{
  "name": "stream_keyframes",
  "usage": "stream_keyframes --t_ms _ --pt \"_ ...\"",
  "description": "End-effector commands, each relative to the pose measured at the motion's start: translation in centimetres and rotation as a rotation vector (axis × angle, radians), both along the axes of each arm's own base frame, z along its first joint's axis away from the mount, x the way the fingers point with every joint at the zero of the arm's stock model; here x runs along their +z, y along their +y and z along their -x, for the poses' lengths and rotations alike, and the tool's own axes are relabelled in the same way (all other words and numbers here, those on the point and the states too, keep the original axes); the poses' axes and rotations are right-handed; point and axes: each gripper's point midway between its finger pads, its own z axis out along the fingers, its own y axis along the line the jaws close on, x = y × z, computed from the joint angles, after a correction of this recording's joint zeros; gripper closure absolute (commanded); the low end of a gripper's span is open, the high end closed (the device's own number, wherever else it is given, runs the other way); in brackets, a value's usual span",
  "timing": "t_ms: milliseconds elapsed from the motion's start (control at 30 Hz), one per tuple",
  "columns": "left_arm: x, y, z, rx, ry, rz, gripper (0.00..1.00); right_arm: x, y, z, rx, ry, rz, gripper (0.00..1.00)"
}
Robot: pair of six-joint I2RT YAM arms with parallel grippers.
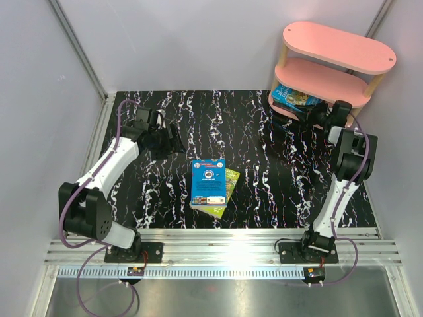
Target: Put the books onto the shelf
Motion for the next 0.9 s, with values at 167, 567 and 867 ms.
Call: stream_keyframes --t_ms 167,567,867 --pt "2.2 -0.3 -0.2 0.039 -0.087 0.010 0.20 5.1 0.8 2.4 0.085 -0.098 0.103 0.93" --pt "2.5 -0.9 0.9 0.065 -0.095 0.007 0.20 2.2 -2.2 1.5 0.058 0.082 0.354 1.00" --pt "2.3 -1.1 1.9 0.087 -0.081 -0.001 0.21 1.7 -4.6 -0.2 -0.049 0.118 0.390 1.00"
